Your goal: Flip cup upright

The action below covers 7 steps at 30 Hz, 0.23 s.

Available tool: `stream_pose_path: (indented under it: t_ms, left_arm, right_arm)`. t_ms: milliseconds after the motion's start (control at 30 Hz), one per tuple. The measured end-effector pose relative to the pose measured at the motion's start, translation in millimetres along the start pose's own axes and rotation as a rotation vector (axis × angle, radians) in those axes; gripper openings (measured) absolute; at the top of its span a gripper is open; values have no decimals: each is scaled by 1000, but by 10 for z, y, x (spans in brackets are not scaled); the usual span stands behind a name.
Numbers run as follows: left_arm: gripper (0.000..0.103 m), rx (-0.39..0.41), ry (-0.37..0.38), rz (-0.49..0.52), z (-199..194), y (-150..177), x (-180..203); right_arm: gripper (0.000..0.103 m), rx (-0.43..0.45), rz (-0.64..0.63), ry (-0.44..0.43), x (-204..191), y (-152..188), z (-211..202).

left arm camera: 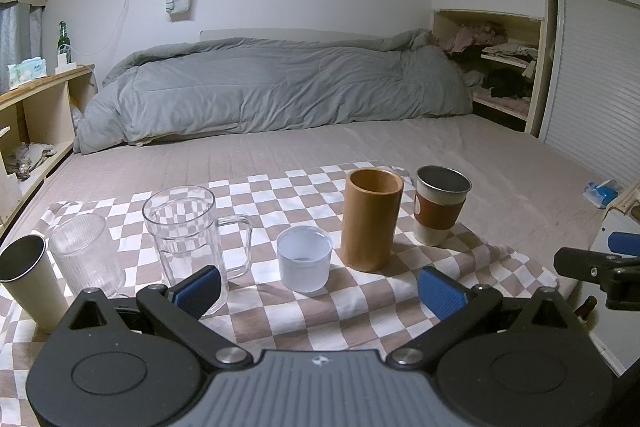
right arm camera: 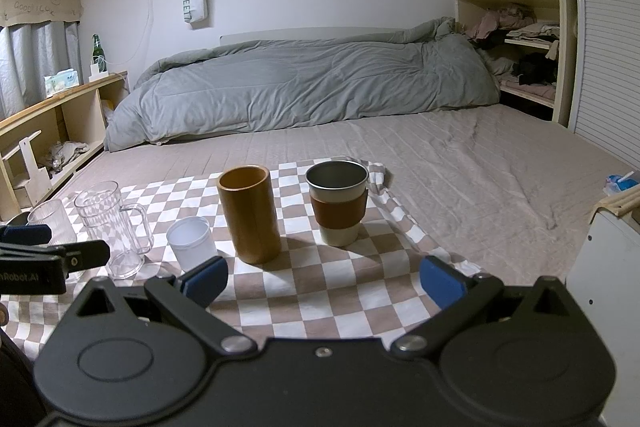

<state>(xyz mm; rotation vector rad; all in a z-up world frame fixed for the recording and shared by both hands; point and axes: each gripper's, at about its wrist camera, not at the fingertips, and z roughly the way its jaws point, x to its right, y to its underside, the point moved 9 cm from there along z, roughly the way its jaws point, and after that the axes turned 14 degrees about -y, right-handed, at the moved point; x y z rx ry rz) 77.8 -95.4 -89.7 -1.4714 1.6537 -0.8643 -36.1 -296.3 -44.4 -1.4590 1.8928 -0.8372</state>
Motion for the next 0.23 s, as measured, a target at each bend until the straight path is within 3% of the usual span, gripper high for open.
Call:
stream_pose_path:
  t_ms: [233]
  left_arm:
    - [103, -10, -19, -2, 5, 16, -26]
  right_arm:
    - [103, 0, 0, 1, -4, 0, -2]
